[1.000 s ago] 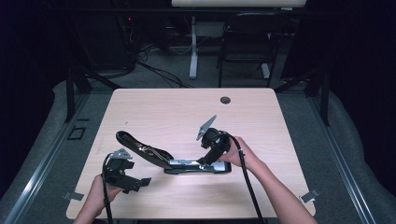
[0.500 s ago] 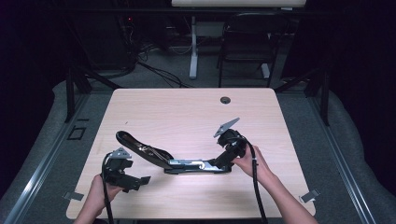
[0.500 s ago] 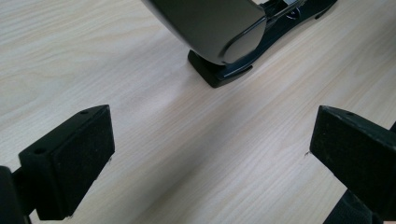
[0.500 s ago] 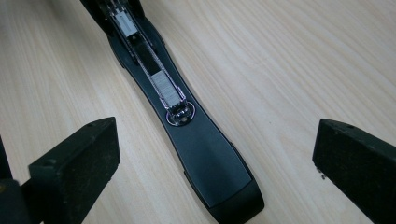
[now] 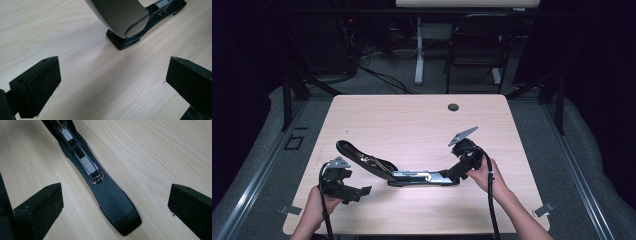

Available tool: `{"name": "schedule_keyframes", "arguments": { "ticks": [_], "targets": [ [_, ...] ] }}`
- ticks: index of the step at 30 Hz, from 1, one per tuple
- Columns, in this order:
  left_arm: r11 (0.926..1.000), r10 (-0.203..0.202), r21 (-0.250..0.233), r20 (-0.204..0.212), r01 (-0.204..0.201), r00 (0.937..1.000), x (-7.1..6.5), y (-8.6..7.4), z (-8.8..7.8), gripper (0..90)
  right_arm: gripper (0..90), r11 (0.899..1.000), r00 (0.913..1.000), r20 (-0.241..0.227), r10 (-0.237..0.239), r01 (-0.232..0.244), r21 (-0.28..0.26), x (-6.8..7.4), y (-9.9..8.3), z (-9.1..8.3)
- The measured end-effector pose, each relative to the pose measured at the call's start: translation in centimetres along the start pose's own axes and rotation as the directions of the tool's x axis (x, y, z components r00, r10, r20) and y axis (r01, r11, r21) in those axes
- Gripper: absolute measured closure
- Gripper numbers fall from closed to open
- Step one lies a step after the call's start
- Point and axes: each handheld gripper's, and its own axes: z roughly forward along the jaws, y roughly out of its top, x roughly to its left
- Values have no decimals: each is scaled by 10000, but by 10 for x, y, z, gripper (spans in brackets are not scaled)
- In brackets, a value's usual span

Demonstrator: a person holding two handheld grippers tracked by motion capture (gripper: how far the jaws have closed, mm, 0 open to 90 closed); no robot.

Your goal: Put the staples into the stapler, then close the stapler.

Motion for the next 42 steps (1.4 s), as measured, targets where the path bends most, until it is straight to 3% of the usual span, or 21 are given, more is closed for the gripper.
{"name": "schedule_keyframes", "arguments": {
  "ticks": [5, 7, 9, 16, 17, 19, 21, 28, 32, 38, 41, 42],
  "targets": [
    [9999, -126, -67, -128, 125, 9998, 2, 0, -1, 0, 0, 9999, 10000, 7, -37, 37, 114, 0, 0, 2],
    [9990, -420, -151, -304, 415, 9987, 4, 0, -3, 0, 0, 10000, 10000, 94, -9, 8, 66, -1, -1, 1],
    [9988, -470, -179, -361, 464, 9982, 6, 0, -4, 0, 0, 9999, 9999, 132, -23, 22, 110, -2, -1, 1],
    [9902, -1352, -455, -819, 1318, 9874, 15, 1, -10, 1, 16, 9996, 9993, 313, -206, 200, 211, -1, -1, 1],
    [9872, -1486, -714, -899, 1424, 9848, 16, 1, -13, 9, 23, 9997, 9993, 325, -199, 195, 123, 0, 0, 1],
    [9874, -1456, -758, -934, 1388, 9849, 17, 1, -14, 22, 28, 9997, 9990, 371, -235, 231, 100, 0, 0, 1],
    [9874, -1443, -784, -847, 1377, 9859, 20, 0, -14, 54, 48, 9995, 9989, 338, -331, 331, 25, 1, 0, -1],
    [9747, -1887, -1381, -883, 1756, 9781, 26, 1, -18, 221, 136, 9974, 9987, 347, -365, 385, -609, 3, 0, -7],
    [9657, -2088, -1751, -834, 1919, 9744, 28, 0, -22, 339, 163, 9966, 9982, 440, -414, 444, -695, 5, 1, -7],
    [9598, -2203, -1966, -856, 2003, 9717, 30, 0, -22, 433, 231, 9956, 9968, 664, -437, 490, -799, 8, 2, -7],
    [9588, -2232, -1991, -873, 2025, 9709, 31, 1, -19, 603, 459, 9951, 9955, 824, -471, 539, -826, 11, 3, -6],
    [9583, -2250, -1985, -793, 2058, 9711, 33, 2, -18, 603, 459, 9951, 9955, 824, -471, 539, -826, 11, 3, -6]
  ]
}}
